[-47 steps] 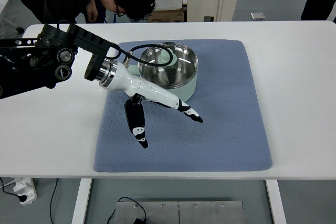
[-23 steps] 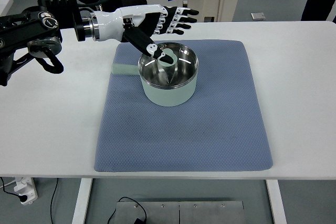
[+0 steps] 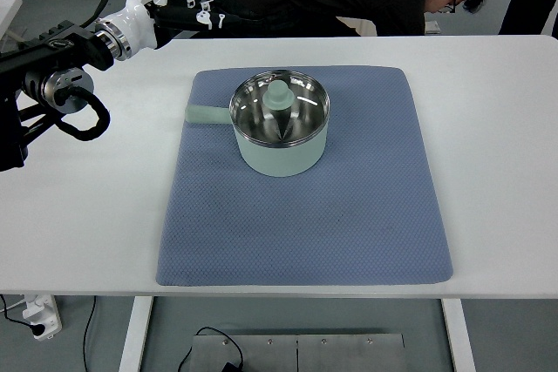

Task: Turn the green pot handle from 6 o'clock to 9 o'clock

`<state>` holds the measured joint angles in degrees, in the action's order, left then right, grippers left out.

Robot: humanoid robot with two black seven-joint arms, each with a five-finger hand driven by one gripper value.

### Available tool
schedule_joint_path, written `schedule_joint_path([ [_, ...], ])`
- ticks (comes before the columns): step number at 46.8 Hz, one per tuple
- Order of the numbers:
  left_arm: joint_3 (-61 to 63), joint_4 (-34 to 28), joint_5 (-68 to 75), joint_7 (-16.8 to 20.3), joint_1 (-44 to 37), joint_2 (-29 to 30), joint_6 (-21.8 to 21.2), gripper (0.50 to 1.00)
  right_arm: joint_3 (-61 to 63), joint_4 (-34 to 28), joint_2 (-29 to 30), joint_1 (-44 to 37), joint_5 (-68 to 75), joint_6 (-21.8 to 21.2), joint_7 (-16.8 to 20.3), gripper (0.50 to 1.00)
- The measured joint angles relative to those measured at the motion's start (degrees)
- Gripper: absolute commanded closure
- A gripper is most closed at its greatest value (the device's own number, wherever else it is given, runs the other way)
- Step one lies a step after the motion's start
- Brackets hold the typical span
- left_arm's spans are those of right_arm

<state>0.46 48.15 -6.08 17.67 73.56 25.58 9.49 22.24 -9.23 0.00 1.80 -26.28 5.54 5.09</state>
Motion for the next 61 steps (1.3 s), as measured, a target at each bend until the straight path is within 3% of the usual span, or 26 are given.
schedule_joint_path([
  [19, -11.3, -12.7, -4.4, 0.0, -7.9, -6.9, -3.8, 0.500, 0.0, 0.0, 0.0, 0.0, 0.0, 0.0, 0.0, 0.500],
  [30, -15.5, -21.3, -4.3, 0.4, -10.5, -13.3, -4.0, 0.500, 0.0, 0.0, 0.0, 0.0, 0.0, 0.0, 0.0, 0.500],
  [61, -24.0, -23.0, -4.3, 1.7, -15.8, -15.4, -4.9, 0.500, 0.0, 0.0, 0.0, -0.1, 0.0, 0.0, 0.0, 0.500],
])
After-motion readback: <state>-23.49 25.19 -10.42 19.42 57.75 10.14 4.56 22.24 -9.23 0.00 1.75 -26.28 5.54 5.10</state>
